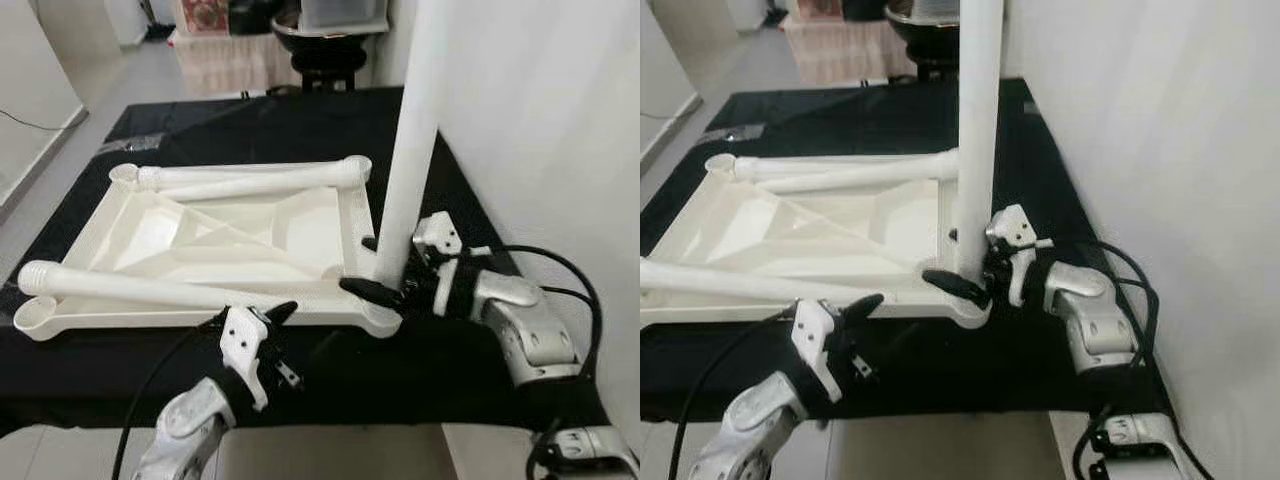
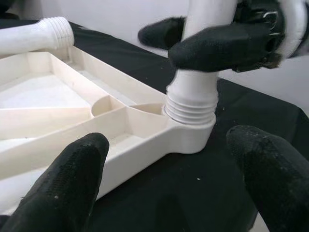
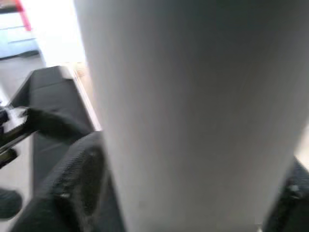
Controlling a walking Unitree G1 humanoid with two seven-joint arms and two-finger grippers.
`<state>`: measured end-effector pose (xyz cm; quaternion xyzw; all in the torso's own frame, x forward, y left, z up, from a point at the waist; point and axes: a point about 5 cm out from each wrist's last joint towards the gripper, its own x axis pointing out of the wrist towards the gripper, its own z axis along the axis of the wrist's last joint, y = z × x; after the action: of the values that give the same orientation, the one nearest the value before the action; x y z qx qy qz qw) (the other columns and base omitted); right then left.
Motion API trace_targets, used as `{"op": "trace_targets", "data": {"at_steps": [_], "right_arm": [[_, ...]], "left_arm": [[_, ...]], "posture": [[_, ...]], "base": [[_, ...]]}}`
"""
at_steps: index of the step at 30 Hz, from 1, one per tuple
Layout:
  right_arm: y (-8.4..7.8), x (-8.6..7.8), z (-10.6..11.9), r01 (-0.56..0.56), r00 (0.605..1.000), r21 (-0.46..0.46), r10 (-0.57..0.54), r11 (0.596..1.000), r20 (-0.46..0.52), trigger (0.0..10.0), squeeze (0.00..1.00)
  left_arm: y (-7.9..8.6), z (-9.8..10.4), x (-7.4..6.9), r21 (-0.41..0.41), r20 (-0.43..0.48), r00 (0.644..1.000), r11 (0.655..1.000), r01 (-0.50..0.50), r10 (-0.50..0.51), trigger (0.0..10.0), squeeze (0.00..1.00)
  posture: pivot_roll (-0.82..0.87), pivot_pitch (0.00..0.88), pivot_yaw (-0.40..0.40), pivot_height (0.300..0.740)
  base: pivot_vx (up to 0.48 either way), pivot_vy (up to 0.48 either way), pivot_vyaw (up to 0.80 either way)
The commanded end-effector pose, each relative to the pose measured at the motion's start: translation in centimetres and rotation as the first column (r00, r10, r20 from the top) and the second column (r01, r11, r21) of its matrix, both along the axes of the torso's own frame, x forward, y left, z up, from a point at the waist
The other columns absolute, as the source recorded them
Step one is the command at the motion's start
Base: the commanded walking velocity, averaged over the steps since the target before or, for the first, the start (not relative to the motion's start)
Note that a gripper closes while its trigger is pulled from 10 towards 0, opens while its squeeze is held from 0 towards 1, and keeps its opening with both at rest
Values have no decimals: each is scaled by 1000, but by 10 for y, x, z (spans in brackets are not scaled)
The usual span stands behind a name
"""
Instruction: Building children table
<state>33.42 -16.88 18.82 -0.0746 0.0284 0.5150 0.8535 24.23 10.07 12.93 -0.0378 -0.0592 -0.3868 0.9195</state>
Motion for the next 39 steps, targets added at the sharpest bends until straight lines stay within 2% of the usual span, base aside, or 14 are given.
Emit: {"op": "trace_targets", "data": {"at_steps": [1,2,3,12,20,21,22,24,31,32,33,34,35,39], "right_arm": [[0,1,-3,-23,1000,4,23,1000,-7,1882,0],[-2,5,-3,-20,1000,8,20,1000,-15,1882,0],[-7,9,-1,-18,1000,6,18,1000,-20,0,0],[-28,1,2,8,1000,-6,-8,1000,-10,0,0],[-31,-27,-27,262,964,7,-262,965,-50,0,0],[-19,-32,-41,427,903,-5,-427,904,-55,0,0],[-4,-47,-59,616,783,-23,-615,787,-94,0,0],[17,-57,-67,665,741,-53,-667,745,-72,0,0],[27,-40,-66,709,701,-26,-708,705,-78,0,0],[28,-33,-63,709,702,-7,-706,706,-94,10000,0],[30,-27,-56,685,726,38,-679,727,-110,10000,0],[31,-22,-50,663,748,73,-655,745,-106,10000,867],[32,-18,-42,623,782,119,-616,773,-93,10000,1000],[34,-16,-32,553,833,158,-547,818,-83,10000,1000]], "left_arm": [[0,-8,-1,19,-28,1000,1000,-1,2,10000,0],[0,-8,-1,23,-29,1000,1000,0,0,10000,0],[0,-9,-1,31,-32,999,1000,-4,5,0,0],[-1,-12,-1,50,-42,999,999,-5,7,0,0],[1,-14,-3,73,-48,999,997,10,-6,0,0],[2,-13,-4,75,-47,999,997,10,-7,10000,0],[4,-13,-4,74,-48,999,997,9,-6,10000,0],[5,-13,-3,71,-50,999,997,13,-10,10000,0],[4,-14,-2,66,-59,998,997,31,-27,10000,0],[3,-13,-1,63,-59,998,998,30,-26,10000,0],[3,-13,-1,61,-60,998,998,28,-24,10000,0],[3,-13,0,60,-61,998,998,26,-23,10000,0],[2,-13,0,61,-61,998,998,26,-22,10000,0],[2,-13,1,70,-58,998,997,25,-21,10000,0]], "posture": [[-49,88,-4,740],[-49,88,-4,740],[-49,84,-2,740],[-62,80,0,740],[-71,82,-6,740],[-73,84,7,740],[-90,89,23,740],[-89,89,32,740],[-89,83,32,740],[-89,85,33,740],[-88,85,34,740],[-86,85,33,740],[-82,88,31,740],[-81,86,31,740]], "base": [[0,0,0],[0,0,0],[0,0,0],[0,0,0],[0,0,0],[0,0,0],[0,0,0],[0,0,0],[0,0,0],[0,0,0],[0,0,0],[0,0,0],[0,0,0],[0,0,0]]}}
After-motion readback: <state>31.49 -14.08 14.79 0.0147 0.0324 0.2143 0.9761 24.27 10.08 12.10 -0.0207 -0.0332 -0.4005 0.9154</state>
